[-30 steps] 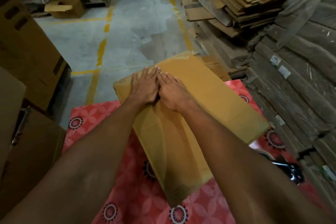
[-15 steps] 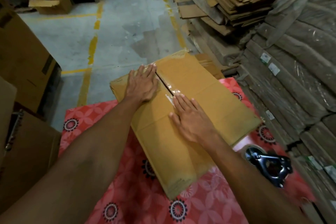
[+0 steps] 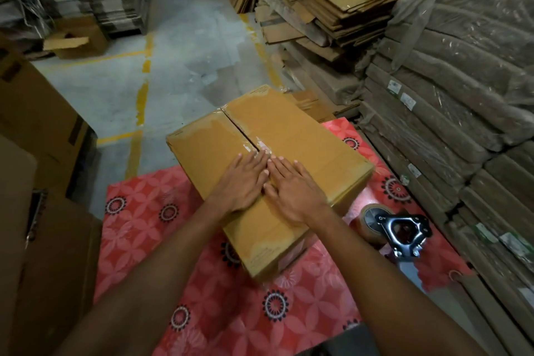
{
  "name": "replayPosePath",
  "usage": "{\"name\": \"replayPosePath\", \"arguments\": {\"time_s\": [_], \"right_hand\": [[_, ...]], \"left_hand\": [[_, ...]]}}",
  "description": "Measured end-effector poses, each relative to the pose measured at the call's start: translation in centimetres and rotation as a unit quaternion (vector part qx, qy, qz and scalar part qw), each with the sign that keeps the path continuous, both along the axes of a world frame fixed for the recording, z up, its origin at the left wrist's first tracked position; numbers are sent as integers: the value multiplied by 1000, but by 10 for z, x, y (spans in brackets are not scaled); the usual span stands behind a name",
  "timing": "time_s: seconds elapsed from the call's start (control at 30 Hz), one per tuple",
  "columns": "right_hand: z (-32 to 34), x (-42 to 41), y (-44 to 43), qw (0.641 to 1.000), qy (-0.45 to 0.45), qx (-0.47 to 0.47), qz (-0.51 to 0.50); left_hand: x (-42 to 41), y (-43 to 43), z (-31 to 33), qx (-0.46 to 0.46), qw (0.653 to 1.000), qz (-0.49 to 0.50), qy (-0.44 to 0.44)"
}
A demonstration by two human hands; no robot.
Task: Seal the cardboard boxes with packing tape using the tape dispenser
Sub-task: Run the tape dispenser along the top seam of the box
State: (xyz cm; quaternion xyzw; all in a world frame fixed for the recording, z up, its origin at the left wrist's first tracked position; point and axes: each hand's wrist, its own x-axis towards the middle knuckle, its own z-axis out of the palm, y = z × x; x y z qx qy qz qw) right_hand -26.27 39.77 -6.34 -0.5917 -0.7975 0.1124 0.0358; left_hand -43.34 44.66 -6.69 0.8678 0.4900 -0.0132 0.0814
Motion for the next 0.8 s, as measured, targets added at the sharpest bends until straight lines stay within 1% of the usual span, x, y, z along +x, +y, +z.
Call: {"name": "replayPosePath", "arguments": {"time_s": [0.1,0.2,0.3,0.37,0.43,0.5,0.57,0.6,0.63,0.73,0.8], "right_hand": [[2,8,-11,1000,-11,9,7],[-2,24,-47,999,-12,45,-19],[-18,36,-92,994,25,87,-59],[-30,35,-116,986,78,93,-117],[-37,24,-131,966,162,72,-186],[-38,5,-140,929,281,34,-240],[-37,-12,-143,878,390,-5,-277],[-39,-18,-142,860,422,-9,-286],[-40,-20,-141,852,438,-8,-286],[-44,-10,-136,852,466,-2,-238],[-42,13,-127,849,488,-39,-199]], "left_hand": [[-2,-7,0,-8,1000,11,-6],[1,-9,2,-8,1000,23,1],[3,-10,1,-11,999,38,2],[4,-10,0,-8,998,54,10],[4,-9,0,-7,998,68,15],[4,-10,1,-14,996,81,17],[2,-14,2,-20,996,88,19],[1,-17,1,-20,995,93,20],[0,-21,1,-19,994,102,20],[-5,-38,4,-16,988,149,30],[-5,-58,9,-10,981,189,51]]}}
